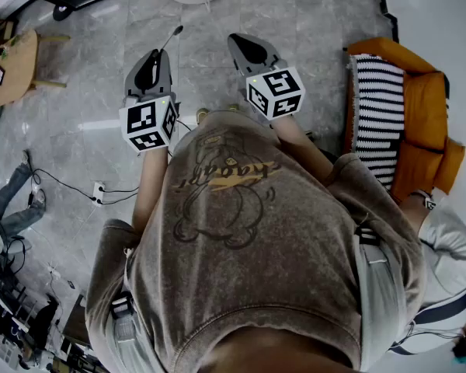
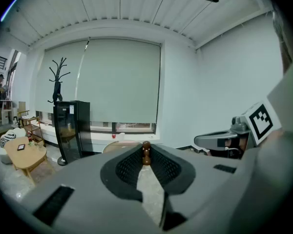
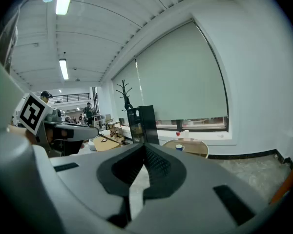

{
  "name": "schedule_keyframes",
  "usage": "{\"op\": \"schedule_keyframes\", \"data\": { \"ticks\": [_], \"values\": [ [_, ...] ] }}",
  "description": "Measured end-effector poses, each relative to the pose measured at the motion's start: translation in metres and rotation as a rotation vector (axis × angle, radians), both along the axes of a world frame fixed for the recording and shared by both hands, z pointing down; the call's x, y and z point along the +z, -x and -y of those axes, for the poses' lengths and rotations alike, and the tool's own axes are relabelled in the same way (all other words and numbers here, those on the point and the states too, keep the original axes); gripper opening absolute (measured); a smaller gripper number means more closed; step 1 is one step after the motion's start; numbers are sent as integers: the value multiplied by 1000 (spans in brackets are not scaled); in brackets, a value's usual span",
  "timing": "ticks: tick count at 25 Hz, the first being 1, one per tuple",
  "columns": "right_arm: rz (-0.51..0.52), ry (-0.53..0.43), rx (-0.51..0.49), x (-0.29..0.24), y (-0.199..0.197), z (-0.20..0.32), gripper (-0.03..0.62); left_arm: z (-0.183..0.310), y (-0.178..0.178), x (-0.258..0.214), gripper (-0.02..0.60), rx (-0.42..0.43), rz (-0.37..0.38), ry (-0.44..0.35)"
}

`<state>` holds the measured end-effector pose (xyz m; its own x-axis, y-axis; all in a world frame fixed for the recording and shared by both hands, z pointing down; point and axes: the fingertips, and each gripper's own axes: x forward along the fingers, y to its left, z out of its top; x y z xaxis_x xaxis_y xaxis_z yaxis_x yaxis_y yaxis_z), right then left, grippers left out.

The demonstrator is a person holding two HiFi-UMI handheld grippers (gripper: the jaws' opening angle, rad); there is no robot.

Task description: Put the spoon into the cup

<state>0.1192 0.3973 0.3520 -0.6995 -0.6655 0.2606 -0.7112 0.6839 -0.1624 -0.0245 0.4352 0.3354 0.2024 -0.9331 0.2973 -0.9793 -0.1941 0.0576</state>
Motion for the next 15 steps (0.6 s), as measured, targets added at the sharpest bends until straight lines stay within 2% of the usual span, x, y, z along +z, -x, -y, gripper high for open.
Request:
{"op": "schedule_keyframes", "data": {
  "ticks": [7, 15],
  "values": [
    [3, 13, 11, 3, 3, 2, 18, 6, 5, -2, 54, -4, -6, -3],
    [19, 17, 28, 2, 21, -7, 18, 8, 31, 3, 54, 15, -5, 3]
  ]
}}
